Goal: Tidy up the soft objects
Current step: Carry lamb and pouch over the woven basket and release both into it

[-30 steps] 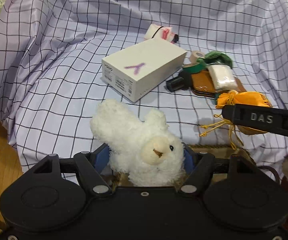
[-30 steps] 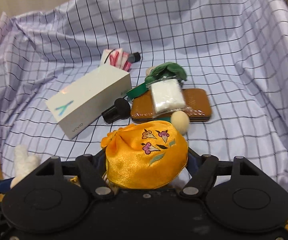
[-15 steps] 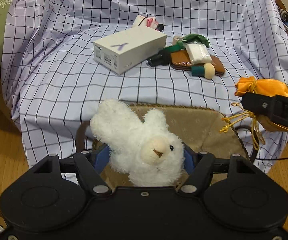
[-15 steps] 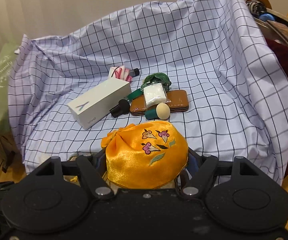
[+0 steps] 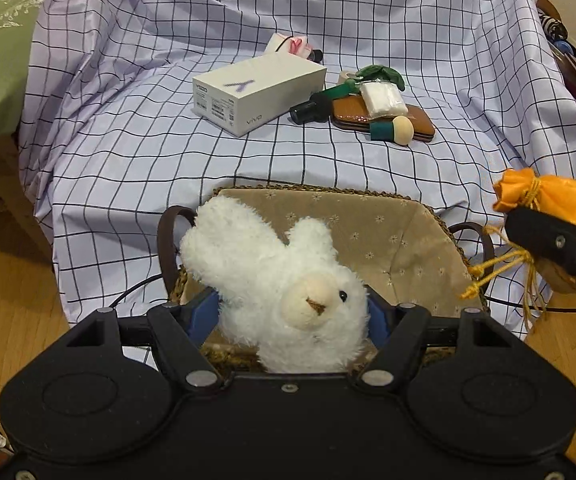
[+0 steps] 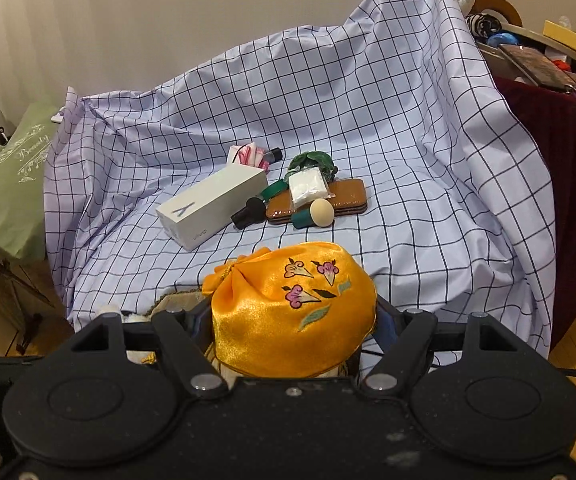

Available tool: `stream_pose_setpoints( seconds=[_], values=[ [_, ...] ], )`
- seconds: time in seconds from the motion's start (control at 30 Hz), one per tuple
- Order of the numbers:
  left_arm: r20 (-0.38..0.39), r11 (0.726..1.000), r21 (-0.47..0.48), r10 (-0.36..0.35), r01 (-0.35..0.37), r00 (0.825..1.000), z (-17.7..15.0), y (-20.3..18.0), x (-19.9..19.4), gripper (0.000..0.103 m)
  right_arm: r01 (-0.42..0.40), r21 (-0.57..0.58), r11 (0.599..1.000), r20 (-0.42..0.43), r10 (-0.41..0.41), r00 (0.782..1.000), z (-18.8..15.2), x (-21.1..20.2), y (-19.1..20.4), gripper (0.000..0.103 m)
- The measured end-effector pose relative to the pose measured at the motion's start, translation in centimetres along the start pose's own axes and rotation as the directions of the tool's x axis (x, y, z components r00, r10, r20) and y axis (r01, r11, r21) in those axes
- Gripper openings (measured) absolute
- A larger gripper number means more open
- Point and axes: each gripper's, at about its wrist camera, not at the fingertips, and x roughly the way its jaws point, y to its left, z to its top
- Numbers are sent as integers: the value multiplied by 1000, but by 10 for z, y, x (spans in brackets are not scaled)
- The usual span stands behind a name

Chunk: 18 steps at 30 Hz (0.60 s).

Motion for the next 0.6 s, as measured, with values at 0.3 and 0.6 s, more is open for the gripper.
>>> stream_pose_setpoints(
  seconds=[0.3, 0.6],
  values=[
    [-2, 1000, -10, 30, -30, 1000, -5, 4, 2, 68, 3, -30, 1000, -52, -4, 999, -9, 7, 5, 74],
    [-13, 999, -16, 45, -45, 999, -8, 4, 3, 73, 7, -37, 999, -75, -10, 997, -11, 10, 5, 74]
  ],
)
